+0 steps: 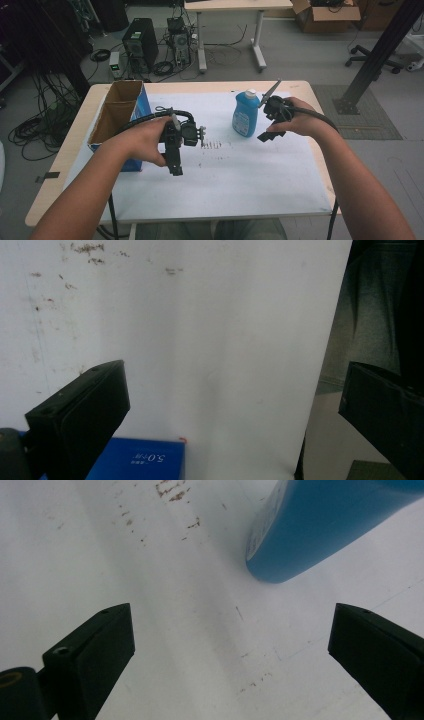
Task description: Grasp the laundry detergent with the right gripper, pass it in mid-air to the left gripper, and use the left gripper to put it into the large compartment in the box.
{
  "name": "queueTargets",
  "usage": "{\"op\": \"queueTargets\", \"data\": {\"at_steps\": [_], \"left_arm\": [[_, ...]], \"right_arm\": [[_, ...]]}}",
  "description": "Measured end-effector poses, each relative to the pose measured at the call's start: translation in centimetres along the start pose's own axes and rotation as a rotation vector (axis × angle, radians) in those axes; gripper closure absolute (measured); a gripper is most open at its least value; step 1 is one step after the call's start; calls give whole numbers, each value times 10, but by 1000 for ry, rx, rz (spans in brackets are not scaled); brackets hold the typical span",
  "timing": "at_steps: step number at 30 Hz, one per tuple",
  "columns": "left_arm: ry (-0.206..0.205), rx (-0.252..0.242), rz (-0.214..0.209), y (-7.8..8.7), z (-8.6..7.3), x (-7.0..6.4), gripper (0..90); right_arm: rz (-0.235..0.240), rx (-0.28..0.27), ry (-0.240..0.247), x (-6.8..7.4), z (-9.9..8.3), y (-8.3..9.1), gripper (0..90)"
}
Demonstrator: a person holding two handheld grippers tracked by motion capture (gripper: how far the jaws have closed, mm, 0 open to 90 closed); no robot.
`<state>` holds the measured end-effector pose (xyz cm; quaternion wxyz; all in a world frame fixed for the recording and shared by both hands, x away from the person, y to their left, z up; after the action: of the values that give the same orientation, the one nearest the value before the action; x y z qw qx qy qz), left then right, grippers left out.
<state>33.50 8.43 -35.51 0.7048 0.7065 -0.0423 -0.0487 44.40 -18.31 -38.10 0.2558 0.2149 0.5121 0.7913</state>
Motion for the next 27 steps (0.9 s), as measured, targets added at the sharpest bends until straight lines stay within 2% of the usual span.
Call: {"op": "queueTargets", "data": {"at_steps": [13,22,27], "left_arm": [[-1,-8,1,0,-2,-1,2],[0,-7,-7,-3,-3,-1,2],[0,-7,-8,-3,-4,-2,2]], "right_arm": [[5,-90,-74,-8,-1,-13,45],[-4,-186,-131,-16,3,-21,42],[6,-208,-150,-17,2,-27,42]]}}
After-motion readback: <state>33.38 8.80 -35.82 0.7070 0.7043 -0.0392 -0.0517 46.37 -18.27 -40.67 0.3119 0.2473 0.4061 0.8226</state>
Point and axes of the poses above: each handheld gripper's, and its own axes: y roughly backward along the jaws, z roughly out of its top, x roughly to its left, the point moved 6 cm from there along -y, roughly forward along the jaws, and after that the axes turned 14 degrees about -y, right-handed, at the moved point
